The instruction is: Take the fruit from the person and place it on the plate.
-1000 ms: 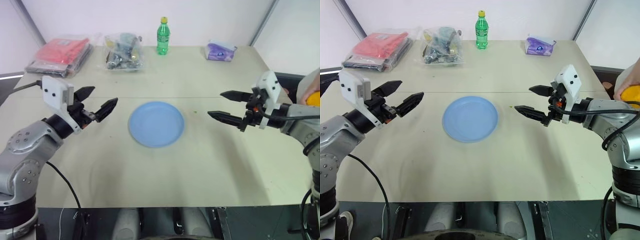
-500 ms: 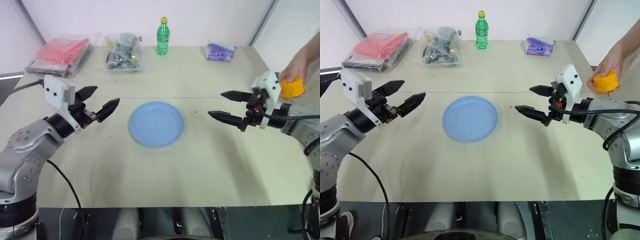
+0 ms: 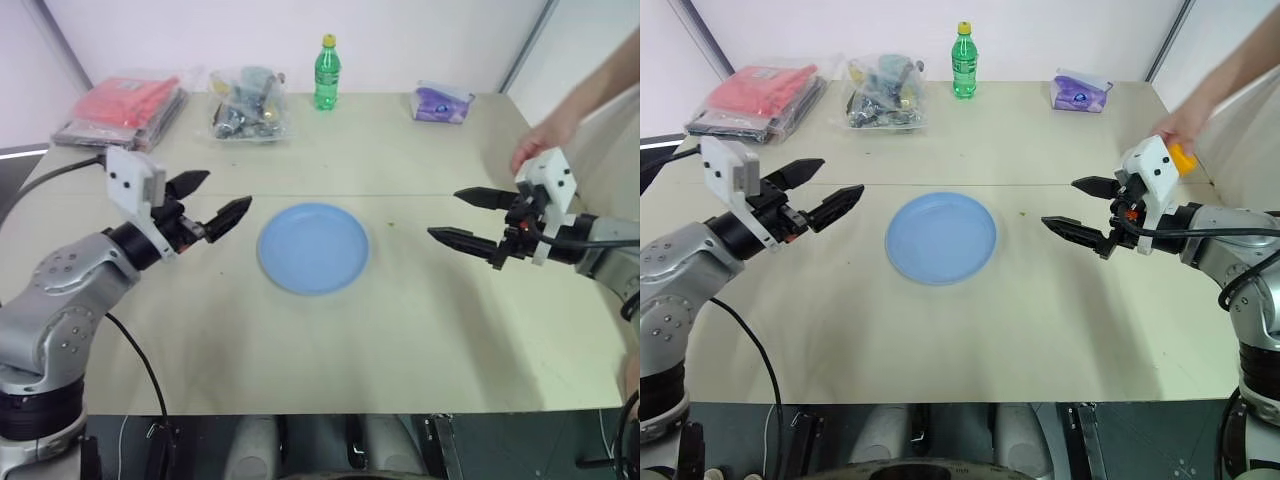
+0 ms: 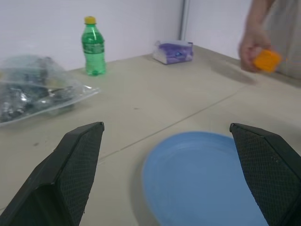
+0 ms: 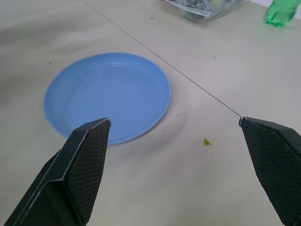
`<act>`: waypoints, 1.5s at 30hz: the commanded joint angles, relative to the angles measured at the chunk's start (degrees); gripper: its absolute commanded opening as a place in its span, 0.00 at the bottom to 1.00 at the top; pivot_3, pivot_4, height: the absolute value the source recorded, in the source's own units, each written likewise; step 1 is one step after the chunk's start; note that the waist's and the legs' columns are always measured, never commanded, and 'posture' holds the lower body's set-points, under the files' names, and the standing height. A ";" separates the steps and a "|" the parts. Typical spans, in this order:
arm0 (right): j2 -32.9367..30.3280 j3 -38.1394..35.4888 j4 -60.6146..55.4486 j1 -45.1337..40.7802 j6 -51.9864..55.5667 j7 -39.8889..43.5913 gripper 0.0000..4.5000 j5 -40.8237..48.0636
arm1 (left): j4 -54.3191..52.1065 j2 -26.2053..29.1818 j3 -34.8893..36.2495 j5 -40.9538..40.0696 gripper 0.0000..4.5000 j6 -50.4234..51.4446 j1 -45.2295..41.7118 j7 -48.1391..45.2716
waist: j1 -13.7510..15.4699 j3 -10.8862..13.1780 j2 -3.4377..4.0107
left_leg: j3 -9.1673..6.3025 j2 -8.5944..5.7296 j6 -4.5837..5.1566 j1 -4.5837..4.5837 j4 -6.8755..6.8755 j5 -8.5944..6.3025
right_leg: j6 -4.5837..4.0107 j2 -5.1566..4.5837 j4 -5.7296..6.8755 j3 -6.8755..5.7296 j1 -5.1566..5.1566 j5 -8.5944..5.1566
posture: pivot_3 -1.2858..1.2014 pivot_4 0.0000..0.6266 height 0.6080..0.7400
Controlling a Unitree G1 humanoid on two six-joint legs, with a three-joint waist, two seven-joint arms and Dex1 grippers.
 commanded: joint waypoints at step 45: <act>45.76 -0.94 -4.06 -18.75 7.36 -68.30 0.99 38.30 | 5.19 -2.52 -4.81 7.71 1.00 -3.94 -9.18 -4.31 | -0.32 -0.01 0.02 | -0.04 0.04 0.00 -0.06 0.06 0.00 | 0.01 0.00 0.19 -0.03 -0.09 0.00 | 0.52 0.24 0.93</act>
